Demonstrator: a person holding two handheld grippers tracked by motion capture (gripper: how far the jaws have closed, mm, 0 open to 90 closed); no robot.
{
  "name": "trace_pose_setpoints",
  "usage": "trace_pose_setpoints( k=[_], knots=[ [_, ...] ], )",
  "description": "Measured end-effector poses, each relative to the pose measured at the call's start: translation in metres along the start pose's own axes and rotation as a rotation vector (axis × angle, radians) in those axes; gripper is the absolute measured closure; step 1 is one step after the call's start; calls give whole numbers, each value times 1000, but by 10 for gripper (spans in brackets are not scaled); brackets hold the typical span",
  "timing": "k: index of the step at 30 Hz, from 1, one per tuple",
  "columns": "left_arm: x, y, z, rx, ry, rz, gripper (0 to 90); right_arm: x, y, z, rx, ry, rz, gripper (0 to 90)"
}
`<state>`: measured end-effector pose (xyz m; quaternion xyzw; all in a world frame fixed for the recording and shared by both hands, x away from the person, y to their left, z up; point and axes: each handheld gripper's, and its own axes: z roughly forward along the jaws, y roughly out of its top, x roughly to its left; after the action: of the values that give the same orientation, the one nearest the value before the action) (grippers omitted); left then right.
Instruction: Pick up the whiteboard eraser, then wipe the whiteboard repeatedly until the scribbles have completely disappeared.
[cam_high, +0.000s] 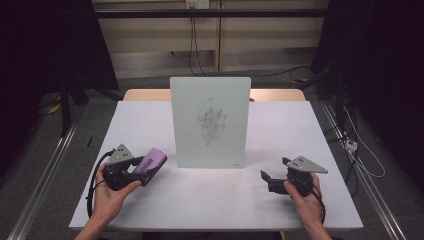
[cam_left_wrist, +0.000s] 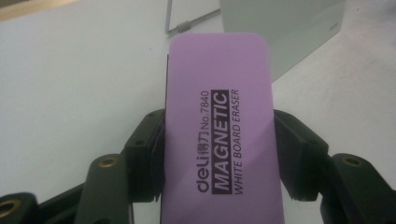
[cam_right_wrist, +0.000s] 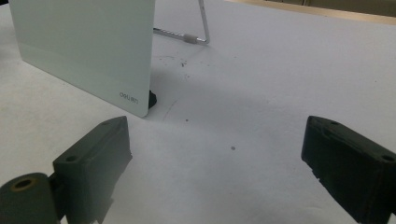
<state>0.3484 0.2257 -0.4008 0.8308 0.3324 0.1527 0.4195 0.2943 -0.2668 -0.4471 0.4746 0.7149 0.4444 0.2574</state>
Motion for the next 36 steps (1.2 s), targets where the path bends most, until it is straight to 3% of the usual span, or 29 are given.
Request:
trace_pose_setpoints(
  k=[19, 26, 29, 36],
  knots=[
    [-9, 7, -8, -92, -43, 26, 411, 0, 2, 5, 1, -1, 8, 81],
    [-18, 18, -12, -125, -52, 46, 411, 0, 1, 4, -1, 9, -2, 80],
    [-25, 29, -10, -134, -56, 91, 411, 0, 1, 5, 2, 13, -1, 80],
    [-34, 44, -8, -152, -58, 136, 411, 0, 1, 5, -1, 20, 4, 77]
  ],
)
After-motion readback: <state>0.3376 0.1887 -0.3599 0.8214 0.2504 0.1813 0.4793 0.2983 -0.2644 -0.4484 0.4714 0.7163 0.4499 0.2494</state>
